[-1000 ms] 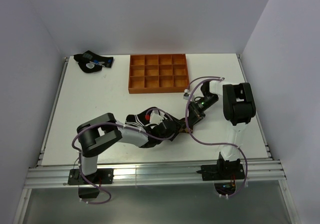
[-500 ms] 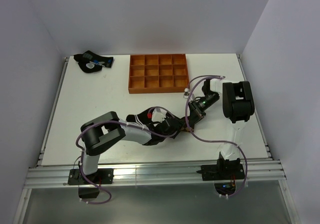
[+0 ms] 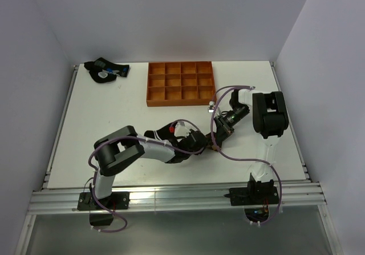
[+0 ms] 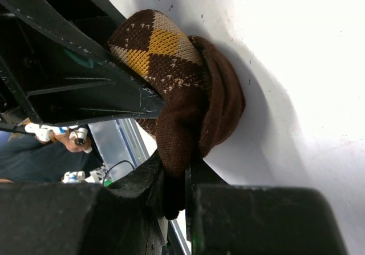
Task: Roll the socks
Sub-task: Pick up the sock at the center of the board.
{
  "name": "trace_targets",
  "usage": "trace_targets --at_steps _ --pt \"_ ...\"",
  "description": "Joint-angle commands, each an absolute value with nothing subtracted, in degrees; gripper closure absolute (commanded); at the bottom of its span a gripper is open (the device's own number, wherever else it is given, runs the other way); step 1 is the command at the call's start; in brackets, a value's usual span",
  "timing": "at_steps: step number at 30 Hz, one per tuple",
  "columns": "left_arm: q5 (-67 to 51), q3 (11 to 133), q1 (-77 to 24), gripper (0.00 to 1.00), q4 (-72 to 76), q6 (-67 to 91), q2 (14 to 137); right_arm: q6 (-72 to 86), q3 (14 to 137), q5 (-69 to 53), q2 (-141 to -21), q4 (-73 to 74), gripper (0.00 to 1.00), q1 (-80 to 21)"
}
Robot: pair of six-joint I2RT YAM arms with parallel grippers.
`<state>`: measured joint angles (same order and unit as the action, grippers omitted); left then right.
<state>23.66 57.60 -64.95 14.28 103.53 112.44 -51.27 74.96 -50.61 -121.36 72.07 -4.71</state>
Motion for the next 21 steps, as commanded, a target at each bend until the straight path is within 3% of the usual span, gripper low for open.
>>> trace_targets --at_steps 1,2,4,8,10,11,14,15,17,21 --pt "26.02 57.22 -63.28 0.81 5.62 100.20 116.46 -53.17 74.09 -52.73 -119.36 82.53 1.00 -6.86" --pt "25.84 57.04 -63.19 0.90 6.93 99.76 116.37 -53.17 74.09 -52.73 -119.09 82.53 1.00 -6.86" --pt "25.05 56.34 -62.58 0.98 7.82 98.35 116.19 -52.82 74.00 -52.73 -118.04 82.44 1.00 -6.86" --pt "23.56 55.72 -61.17 1.00 9.75 96.24 116.37 -49.41 73.74 -50.98 -116.02 79.20 1.00 -6.86" --pt "23.73 55.11 -60.91 1.00 11.07 94.84 116.02 -47.29 73.22 -49.75 -113.84 75.43 0.92 -6.77" --pt "23.73 54.93 -60.82 1.00 11.51 94.31 115.75 -44.85 72.43 -49.05 -112.60 73.76 0.78 -6.68" --pt "23.56 53.97 -60.38 1.00 14.14 91.68 114.96 -39.92 71.37 -45.19 -107.24 67.95 0.66 -6.68" --pt "23.21 53.27 -60.12 1.00 16.24 90.28 114.87 -38.86 71.19 -44.31 -106.01 66.81 0.56 -6.68" --pt "21.72 52.30 -59.59 1.00 18.80 89.21 114.61 -36.31 71.45 -42.20 -102.40 64.52 0.43 -6.16" --pt "19.87 50.63 -58.36 1.00 24.86 85.44 114.70 -33.23 71.72 -40.26 -97.74 61.88 0.39 -5.19"
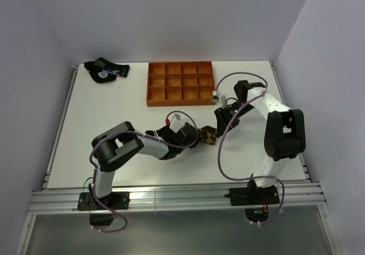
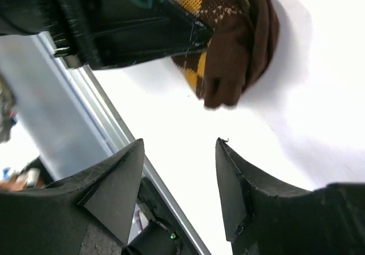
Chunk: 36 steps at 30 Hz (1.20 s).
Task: Roll the socks
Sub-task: Pick up the sock at the center of the board, then place the sock in the storage box.
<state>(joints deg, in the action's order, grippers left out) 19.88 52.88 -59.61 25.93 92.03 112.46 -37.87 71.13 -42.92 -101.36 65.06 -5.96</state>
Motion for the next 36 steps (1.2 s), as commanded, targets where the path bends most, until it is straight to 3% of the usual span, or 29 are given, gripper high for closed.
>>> trace_targets --at_steps 1,12,22,36 --pt "19.69 50.71 -58.27 1.00 25.57 84.82 114.70 -32.61 71.72 -39.91 -96.52 61.44 0.39 -4.92" --pt "15.56 47.29 -55.90 1.00 33.84 75.86 108.64 -31.46 72.16 -37.53 -88.69 60.73 0.40 -0.53" --pt "14.16 52.46 -52.57 1.00 25.94 63.73 96.96 -31.47 73.65 -35.69 -83.68 60.73 0.41 2.46" --pt "0.80 72.23 -32.09 1.00 21.88 53.18 100.89 -31.55 73.39 -30.33 -81.39 57.75 0.43 3.25"
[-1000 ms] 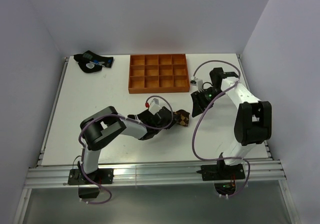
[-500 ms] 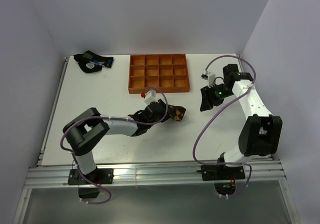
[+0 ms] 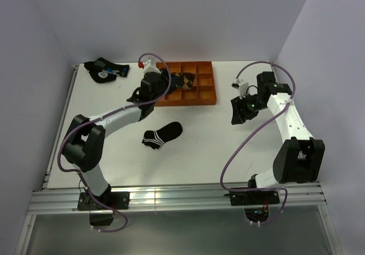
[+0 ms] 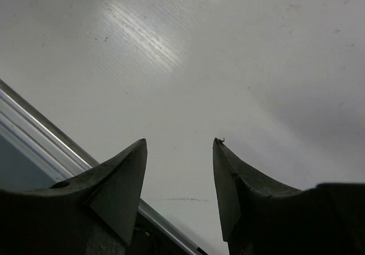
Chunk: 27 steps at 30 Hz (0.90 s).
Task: Roll the socks
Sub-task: Place the sock in the storage box.
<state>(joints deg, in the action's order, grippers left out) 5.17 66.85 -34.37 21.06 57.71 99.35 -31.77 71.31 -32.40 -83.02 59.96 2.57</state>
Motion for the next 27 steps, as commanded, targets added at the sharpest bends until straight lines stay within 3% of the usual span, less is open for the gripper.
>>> trace_targets --at_steps 1,13,27 --pt "0.53 75.38 -30.34 1.00 22.06 52.30 103.25 -31.55 73.30 -29.71 -81.30 57.22 0.43 3.34" --pt "-6.49 91.49 -19.35 1.00 37.06 49.22 122.86 -34.10 71.81 -26.20 -81.57 53.62 0.44 4.04" --pt "-8.43 112.22 -13.01 1.00 31.91 51.94 142.54 -36.12 67.24 -23.38 -79.01 49.22 0.45 4.13"
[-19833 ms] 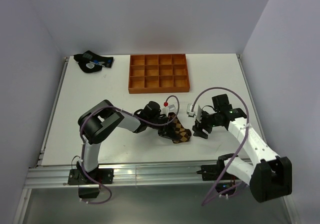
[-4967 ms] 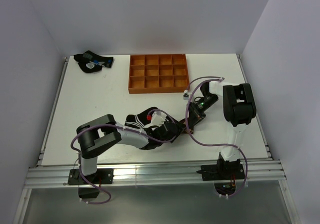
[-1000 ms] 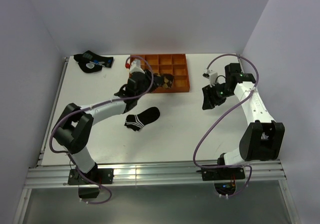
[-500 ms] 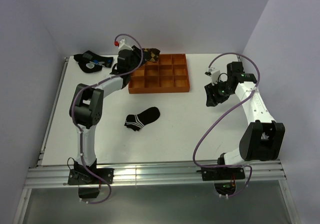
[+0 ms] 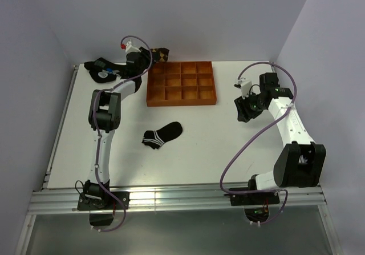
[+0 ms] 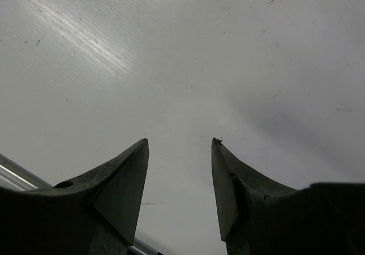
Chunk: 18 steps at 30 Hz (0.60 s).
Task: Roll the socks
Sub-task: Place the sock in the storage box.
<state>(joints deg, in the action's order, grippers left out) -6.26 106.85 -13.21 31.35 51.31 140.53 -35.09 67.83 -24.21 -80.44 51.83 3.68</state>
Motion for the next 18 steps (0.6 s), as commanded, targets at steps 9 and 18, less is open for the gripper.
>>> trace_targets --at_steps 9,18 --pt "-7.39 111.71 -12.13 1.00 25.94 55.28 144.32 -36.30 66.09 -22.94 -80.60 48.16 0.46 4.13" --pt "-3.78 113.64 -11.95 1.00 11.27 58.71 144.58 -37.18 64.95 -21.80 -81.30 48.78 0.47 4.13"
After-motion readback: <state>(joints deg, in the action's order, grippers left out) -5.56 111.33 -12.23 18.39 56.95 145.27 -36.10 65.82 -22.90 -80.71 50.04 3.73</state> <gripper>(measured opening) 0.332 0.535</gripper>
